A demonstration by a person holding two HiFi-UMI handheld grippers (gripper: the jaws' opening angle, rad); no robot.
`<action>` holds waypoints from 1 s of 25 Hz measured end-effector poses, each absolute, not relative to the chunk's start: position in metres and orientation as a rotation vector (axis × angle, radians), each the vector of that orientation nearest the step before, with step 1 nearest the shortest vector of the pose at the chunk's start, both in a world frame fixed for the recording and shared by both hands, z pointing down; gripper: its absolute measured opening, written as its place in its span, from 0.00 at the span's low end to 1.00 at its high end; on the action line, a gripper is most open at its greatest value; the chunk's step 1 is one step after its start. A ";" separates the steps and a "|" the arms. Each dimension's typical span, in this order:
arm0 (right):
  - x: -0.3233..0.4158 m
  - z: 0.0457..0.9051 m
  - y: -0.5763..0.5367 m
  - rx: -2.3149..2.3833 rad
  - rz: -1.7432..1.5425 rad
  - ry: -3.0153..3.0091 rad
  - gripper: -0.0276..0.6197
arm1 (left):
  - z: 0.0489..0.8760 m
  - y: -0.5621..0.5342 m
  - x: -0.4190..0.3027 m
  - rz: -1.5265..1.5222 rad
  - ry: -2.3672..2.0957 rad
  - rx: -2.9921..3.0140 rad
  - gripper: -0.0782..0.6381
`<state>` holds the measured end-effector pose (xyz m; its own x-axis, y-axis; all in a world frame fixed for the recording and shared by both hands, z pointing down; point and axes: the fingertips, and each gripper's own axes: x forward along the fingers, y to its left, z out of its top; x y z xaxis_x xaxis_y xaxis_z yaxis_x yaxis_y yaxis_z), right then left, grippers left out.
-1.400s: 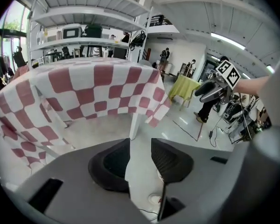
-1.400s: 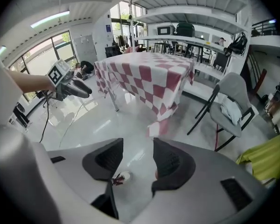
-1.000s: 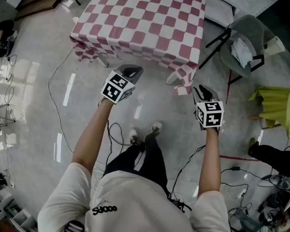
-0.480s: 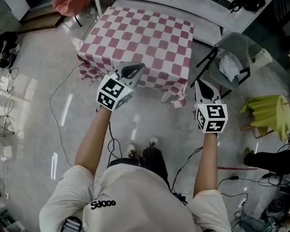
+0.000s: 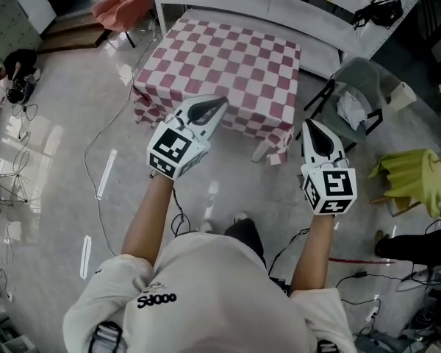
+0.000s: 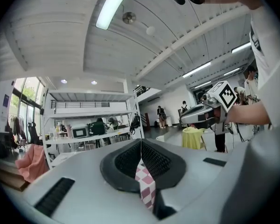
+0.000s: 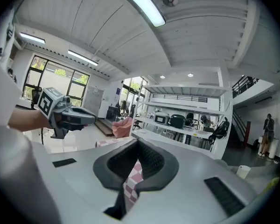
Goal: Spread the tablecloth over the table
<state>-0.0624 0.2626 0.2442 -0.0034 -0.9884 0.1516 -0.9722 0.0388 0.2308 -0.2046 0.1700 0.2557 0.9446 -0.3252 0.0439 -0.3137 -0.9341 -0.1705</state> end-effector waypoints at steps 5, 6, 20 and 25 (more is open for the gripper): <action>-0.083 0.225 0.270 1.976 -0.150 -2.084 0.08 | 0.229 0.183 -0.221 -0.054 0.499 -2.906 0.15; -0.086 0.222 0.272 1.976 -0.156 -2.091 0.08 | 0.225 0.186 -0.223 -0.044 0.500 -2.895 0.15; -0.090 0.229 0.277 1.972 -0.145 -2.050 0.08 | 0.232 0.194 -0.230 -0.069 0.501 -2.906 0.15; -0.084 0.238 0.278 1.980 -0.120 -2.035 0.08 | 0.239 0.192 -0.231 -0.083 0.509 -2.922 0.15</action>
<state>-0.0845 0.2784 0.2378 -0.0060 -0.9881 0.1538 -0.9631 0.0471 0.2649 -0.2305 0.1922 0.2390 0.9400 -0.3402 0.0249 -0.3305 -0.9264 -0.1803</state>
